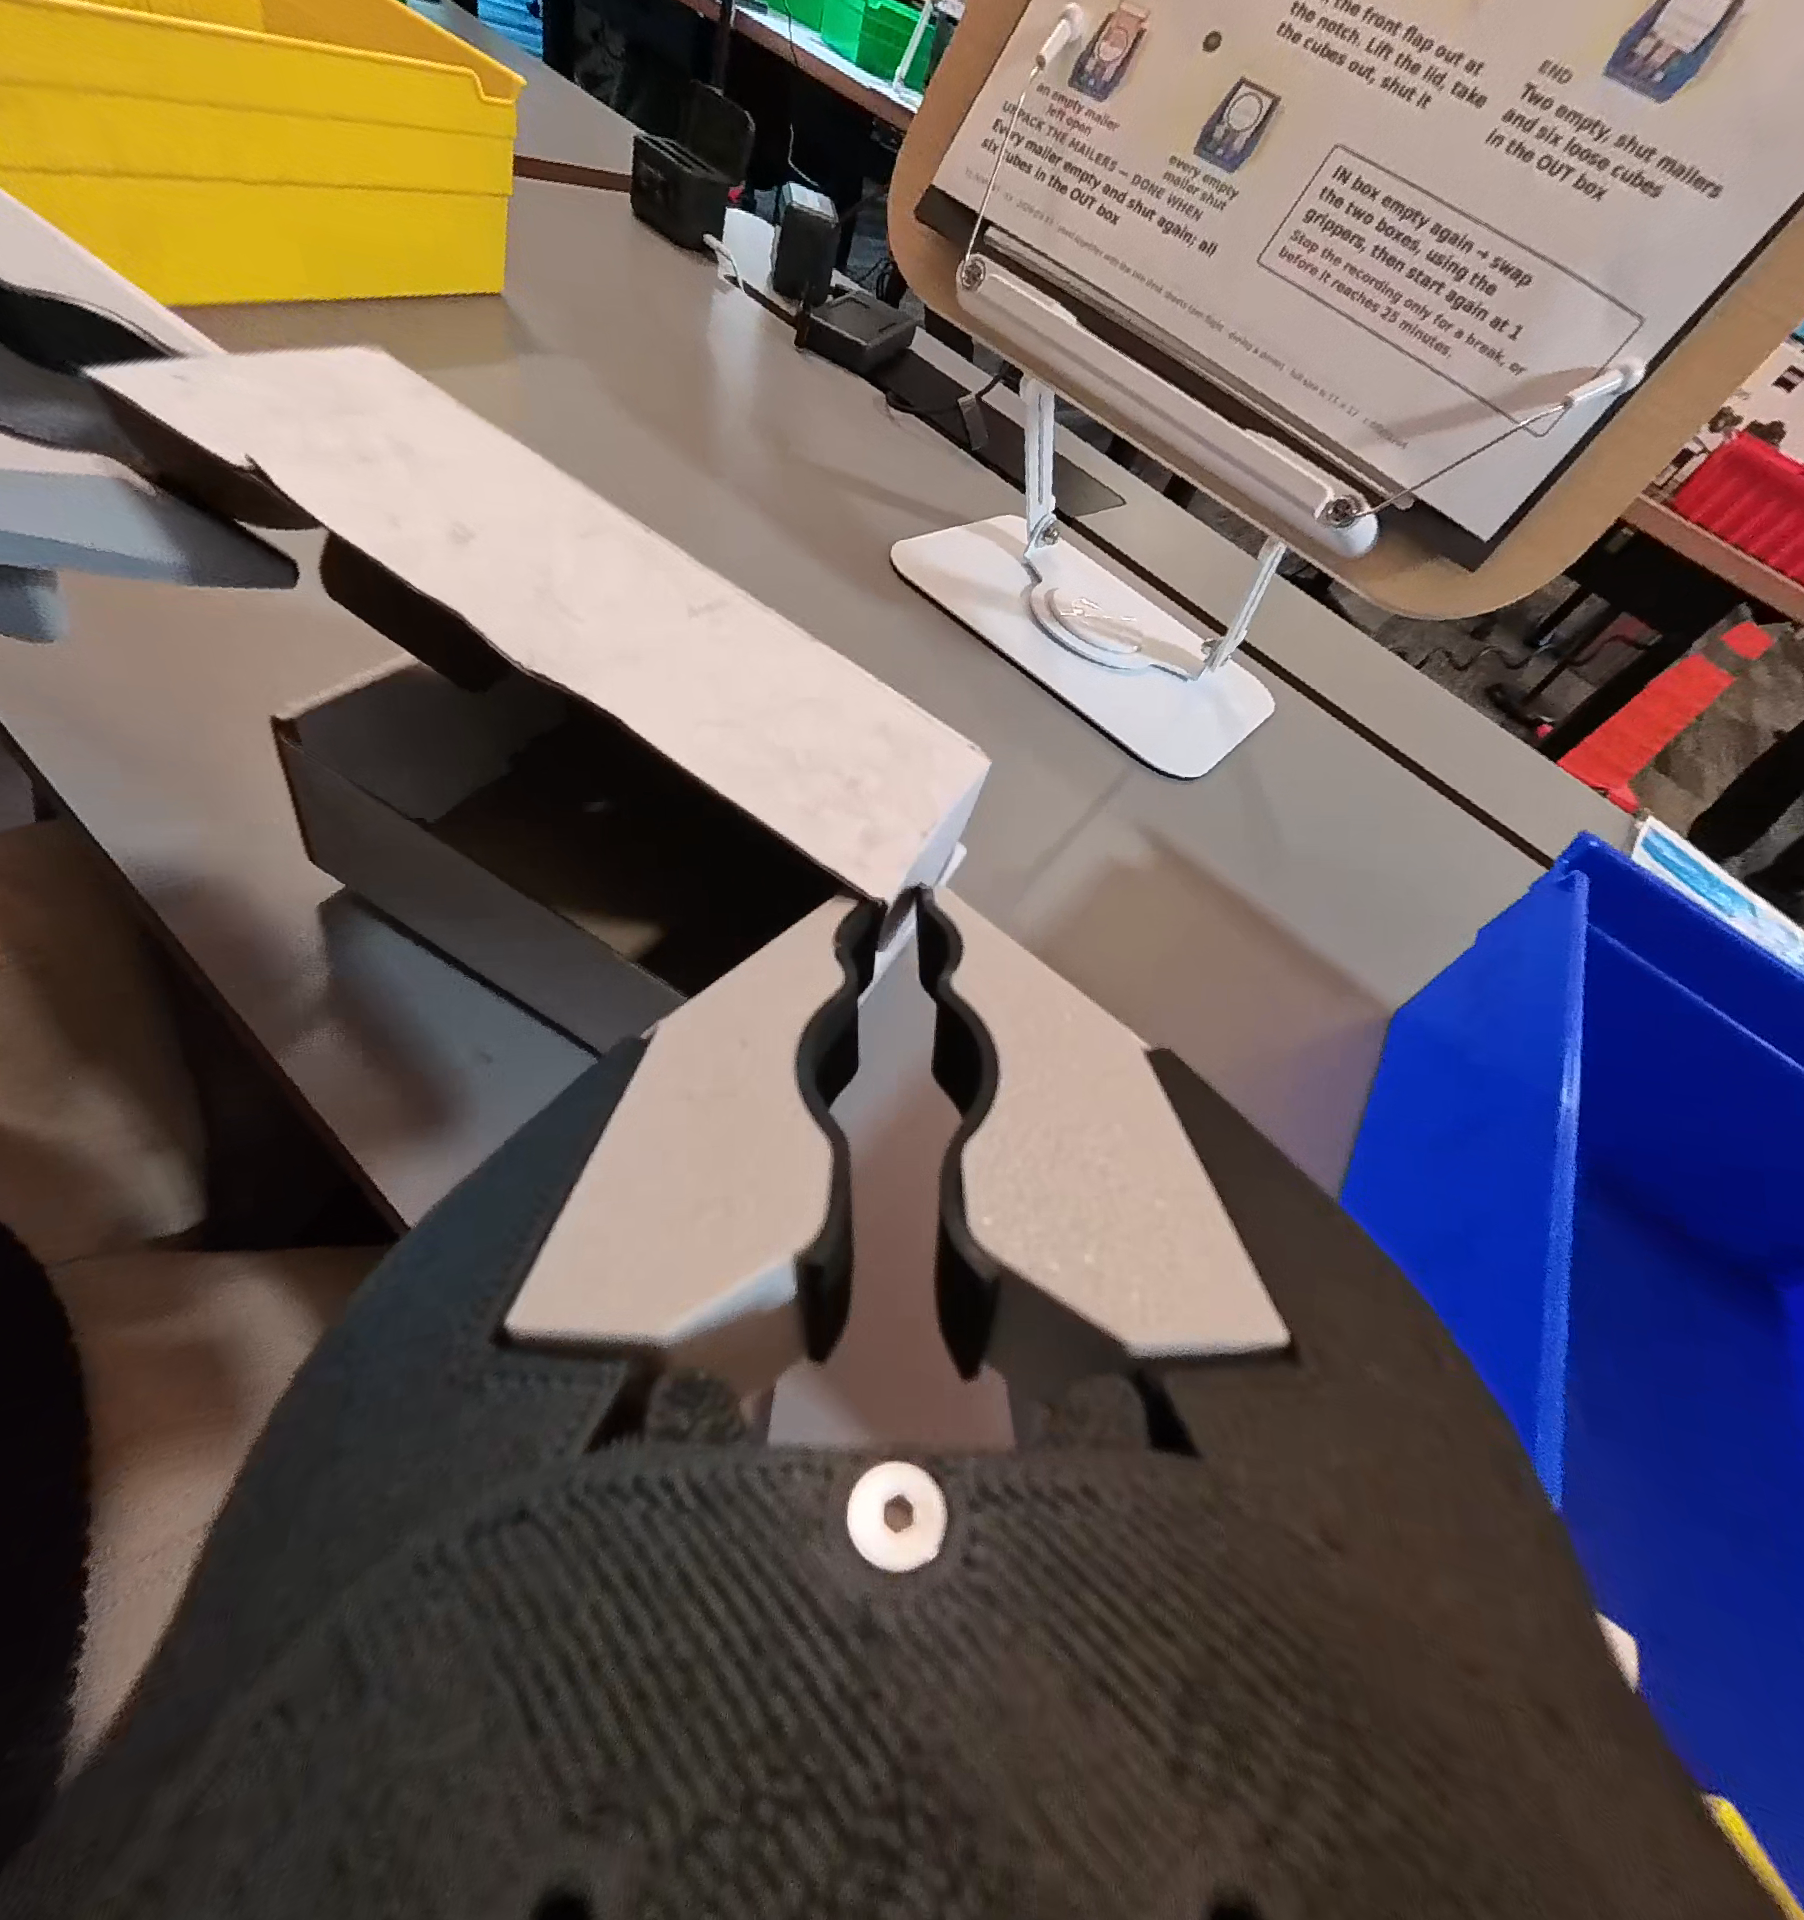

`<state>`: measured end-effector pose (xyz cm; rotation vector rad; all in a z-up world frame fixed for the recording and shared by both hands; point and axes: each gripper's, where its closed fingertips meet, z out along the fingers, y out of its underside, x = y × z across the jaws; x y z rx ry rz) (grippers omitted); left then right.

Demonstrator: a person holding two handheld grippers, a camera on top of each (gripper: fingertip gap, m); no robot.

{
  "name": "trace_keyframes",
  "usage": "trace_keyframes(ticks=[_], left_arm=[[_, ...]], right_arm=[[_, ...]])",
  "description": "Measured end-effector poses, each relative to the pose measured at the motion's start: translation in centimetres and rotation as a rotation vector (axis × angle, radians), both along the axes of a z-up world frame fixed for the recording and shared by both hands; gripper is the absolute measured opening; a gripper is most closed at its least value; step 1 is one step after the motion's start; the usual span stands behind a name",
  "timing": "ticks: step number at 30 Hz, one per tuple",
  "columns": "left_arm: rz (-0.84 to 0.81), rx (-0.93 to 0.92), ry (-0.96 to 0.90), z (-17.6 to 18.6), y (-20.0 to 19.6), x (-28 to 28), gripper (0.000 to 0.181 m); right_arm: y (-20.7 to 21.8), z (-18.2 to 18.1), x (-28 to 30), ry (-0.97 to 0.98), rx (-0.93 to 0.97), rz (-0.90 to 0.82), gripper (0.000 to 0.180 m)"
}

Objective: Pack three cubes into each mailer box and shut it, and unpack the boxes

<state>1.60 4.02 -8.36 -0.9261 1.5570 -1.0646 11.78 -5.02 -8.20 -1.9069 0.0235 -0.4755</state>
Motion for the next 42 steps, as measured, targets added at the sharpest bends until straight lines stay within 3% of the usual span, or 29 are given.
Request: trace_keyframes(ticks=[18,28,32,37,42], left_arm=[[-0.020,0.090,-0.126,1.6,-2.2,-1.9,0.025],[0.002,0.017,0.052,-0.6,-1.0,-1.3,0.006],[0.051,0.049,0.036,-0.6,-0.4,-1.1,0.005],[0.101,0.039,0.005,-0.4,0.4,-0.9,0.029],[0.016,0.086,0.013,-0.7,-1.1,-1.2,0.026]], right_arm=[[-0.4,-0.2,0.9,-0.013,-0.019,-0.063,0.002],[0.1,-0.6,-1.1,-0.011,-0.056,0.053,0.005],[-0.2,-0.8,-1.0,0.010,-0.075,0.052,0.006],[-0.1,-0.9,-0.7,-0.015,-0.076,0.024,0.006],[-0.1,-1.1,0.2,-0.041,-0.078,-0.045,0.003]])
